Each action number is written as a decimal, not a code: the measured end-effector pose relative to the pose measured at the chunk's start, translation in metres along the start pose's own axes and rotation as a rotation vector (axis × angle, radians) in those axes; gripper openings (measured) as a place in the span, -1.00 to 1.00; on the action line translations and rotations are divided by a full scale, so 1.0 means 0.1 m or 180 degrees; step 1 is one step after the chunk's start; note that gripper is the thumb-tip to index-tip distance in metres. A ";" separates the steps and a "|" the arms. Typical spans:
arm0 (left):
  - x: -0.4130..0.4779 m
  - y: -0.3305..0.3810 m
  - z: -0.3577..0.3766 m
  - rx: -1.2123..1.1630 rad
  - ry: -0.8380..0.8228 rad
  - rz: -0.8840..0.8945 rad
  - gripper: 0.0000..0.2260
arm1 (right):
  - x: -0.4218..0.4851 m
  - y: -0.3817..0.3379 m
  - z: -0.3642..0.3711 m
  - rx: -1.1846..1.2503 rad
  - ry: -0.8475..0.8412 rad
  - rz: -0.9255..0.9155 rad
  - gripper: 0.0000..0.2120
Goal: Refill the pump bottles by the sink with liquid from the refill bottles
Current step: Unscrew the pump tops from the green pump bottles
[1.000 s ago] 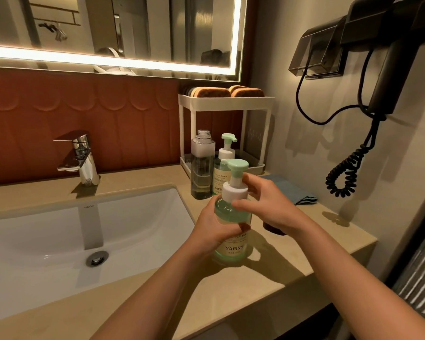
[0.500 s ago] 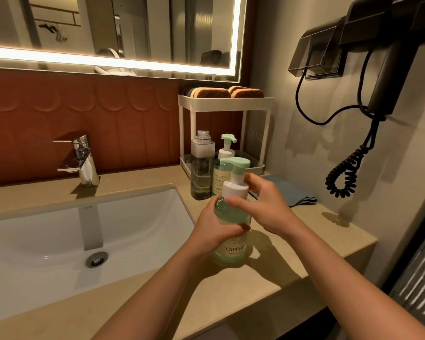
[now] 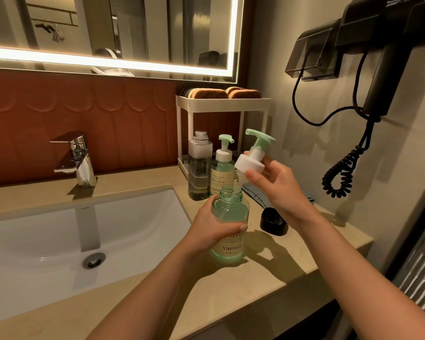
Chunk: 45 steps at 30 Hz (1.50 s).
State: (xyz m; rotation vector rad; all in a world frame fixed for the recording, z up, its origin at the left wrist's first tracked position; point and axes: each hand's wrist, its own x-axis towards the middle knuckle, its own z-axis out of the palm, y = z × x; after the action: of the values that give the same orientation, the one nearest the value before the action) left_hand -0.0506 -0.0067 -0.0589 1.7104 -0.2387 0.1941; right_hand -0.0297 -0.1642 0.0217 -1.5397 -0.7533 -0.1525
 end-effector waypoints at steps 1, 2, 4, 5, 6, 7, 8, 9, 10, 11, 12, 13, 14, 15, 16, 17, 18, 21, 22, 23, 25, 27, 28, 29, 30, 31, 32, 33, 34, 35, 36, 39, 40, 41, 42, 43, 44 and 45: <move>0.00 0.00 0.00 0.0004 0.0001 -0.0009 -0.28 | 0.00 0.00 -0.01 0.0057 0.0078 -0.0027 -0.58; 0.00 0.01 0.00 0.0026 0.0010 -0.0010 -0.28 | 0.01 -0.01 -0.03 0.0085 0.0147 -0.0057 -0.62; 0.00 0.00 0.00 0.0070 0.0044 -0.0007 -0.29 | 0.01 -0.01 -0.05 0.0098 0.0240 -0.0089 -0.69; 0.01 0.00 0.00 0.0090 0.0056 -0.0012 -0.29 | 0.01 -0.01 -0.07 0.0100 0.0279 -0.0106 -0.71; 0.01 0.00 -0.01 0.0110 0.0063 -0.0020 -0.29 | 0.01 0.00 -0.08 0.0109 0.0320 -0.0128 -0.72; 0.02 0.00 -0.01 0.0120 0.0065 -0.0028 -0.28 | 0.01 0.01 -0.09 0.0128 0.0360 -0.0147 -0.73; 0.02 -0.01 -0.02 0.0119 0.0067 -0.0036 -0.27 | 0.01 0.02 -0.10 0.0145 0.0403 -0.0155 -0.73; 0.03 -0.01 -0.02 0.0118 0.0073 -0.0041 -0.27 | 0.01 0.03 -0.11 0.0171 0.0449 -0.0152 -0.72; 0.04 -0.01 -0.02 0.0124 0.0082 -0.0040 -0.27 | 0.01 0.04 -0.11 0.0206 0.0495 -0.0138 -0.71; 0.04 -0.01 -0.02 0.0132 0.0086 -0.0035 -0.29 | 0.01 0.05 -0.12 0.0250 0.0532 -0.0119 -0.70; 0.05 -0.01 -0.02 0.0133 0.0087 -0.0030 -0.29 | 0.02 0.05 -0.14 0.0295 0.0566 -0.0102 -0.69; 0.06 -0.02 -0.03 0.0124 0.0092 -0.0031 -0.30 | 0.02 0.06 -0.15 0.0339 0.0601 -0.0088 -0.69; 0.06 -0.02 -0.03 0.0112 0.0098 -0.0036 -0.29 | 0.02 0.07 -0.16 0.0383 0.0648 -0.0078 -0.70; 0.07 -0.02 -0.03 0.0102 0.0107 -0.0043 -0.29 | 0.03 0.07 -0.17 0.0428 0.0702 -0.0067 -0.70; 0.07 -0.02 -0.04 0.0088 0.0117 -0.0048 -0.29 | 0.02 0.08 -0.18 0.0473 0.0759 -0.0053 -0.70; 0.08 -0.03 -0.04 0.0072 0.0125 -0.0051 -0.29 | 0.03 0.08 -0.19 0.0513 0.0820 -0.0035 -0.69; 0.08 -0.03 -0.04 0.0055 0.0128 -0.0057 -0.29 | 0.03 0.08 -0.21 0.0549 0.0885 -0.0012 -0.69; 0.09 -0.03 -0.05 0.0039 0.0155 -0.0082 -0.31 | 0.03 0.06 -0.24 0.0620 0.1055 0.0058 -0.70; 0.10 -0.03 -0.06 0.0051 0.0177 -0.0080 -0.31 | 0.03 0.06 -0.26 0.0644 0.1093 0.0080 -0.71; 0.11 -0.03 -0.06 0.0063 0.0201 -0.0078 -0.31 | 0.04 0.07 -0.27 0.0668 0.1122 0.0110 -0.72; 0.12 -0.04 -0.08 0.0095 0.0234 -0.0081 -0.32 | 0.05 0.09 -0.30 0.0714 0.1173 0.0193 -0.74; 0.14 -0.05 -0.09 0.0127 0.0258 -0.0075 -0.35 | 0.07 0.12 -0.34 0.0786 0.1246 0.0283 -0.81; 0.15 -0.06 -0.10 0.0146 0.0282 -0.0075 -0.36 | 0.08 0.13 -0.35 0.0826 0.1287 0.0337 -0.86; 0.17 -0.06 -0.11 0.0163 0.0313 -0.0075 -0.37 | 0.09 0.15 -0.37 0.0874 0.1330 0.0395 -0.89; 0.19 -0.07 -0.11 0.0179 0.0344 -0.0079 -0.37 | 0.10 0.17 -0.39 0.0935 0.1380 0.0453 -0.90; 0.21 -0.08 -0.13 0.0197 0.0373 -0.0084 -0.37 | 0.11 0.18 -0.40 0.1013 0.1434 0.0511 -0.90; 0.23 -0.09 -0.14 0.0215 0.0397 -0.0083 -0.37 | 0.13 0.19 -0.42 0.1086 0.1494 0.0562 -0.90; 0.25 -0.09 -0.15 0.0229 0.0423 -0.0078 -0.37 | 0.16 0.20 -0.43 0.1141 0.1549 0.0606 -0.90; 0.27 -0.10 -0.15 0.0243 0.0451 -0.0073 -0.38 | 0.18 0.22 -0.45 0.1180 0.1602 0.0644 -0.91; 0.29 -0.11 -0.17 0.0256 0.0484 -0.0064 -0.38 | 0.21 0.22 -0.47 0.1218 0.1647 0.0685 -0.92; 0.30 -0.12 -0.18 0.0273 0.0522 -0.0049 -0.39 | 0.24 0.23 -0.49 0.1232 0.1689 0.0730 -0.93; 0.37 -0.15 -0.20 0.0328 0.0654 -0.0019 -0.39 | 0.33 0.28 -0.58 0.1037 0.1755 0.0856 -0.80; 0.40 -0.16 -0.21 0.0342 0.0702 -0.0025 -0.37 | 0.36 0.30 -0.62 0.0860 0.1740 0.0870 -0.74; 0.42 -0.17 -0.22 0.0358 0.0742 -0.0034 -0.34 | 0.39 0.33 -0.65 0.0632 0.1723 0.0876 -0.70; 0.45 -0.18 -0.23 0.0377 0.0771 -0.0032 -0.33 | 0.43 0.35 -0.69 0.0372 0.1712 0.0875 -0.68; 0.47 -0.20 -0.25 0.0396 0.0789 -0.0020 -0.32 | 0.46 0.37 -0.73 0.0098 0.1706 0.0868 -0.67; 0.49 -0.20 -0.26 0.0411 0.0799 -0.0013 -0.32 | 0.50 0.38 -0.78 -0.0190 0.1682 0.0837 -0.66; 0.52 -0.20 -0.27 0.0420 0.0805 -0.0019 -0.33 | 0.54 0.38 -0.82 -0.0502 0.1626 0.0777 -0.66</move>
State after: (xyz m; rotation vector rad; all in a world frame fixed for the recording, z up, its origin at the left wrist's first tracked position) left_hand 0.0051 0.0207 -0.0604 1.7965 -0.0339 0.4263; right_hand 0.0603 -0.2179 0.0291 -1.6340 -0.1506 -0.4121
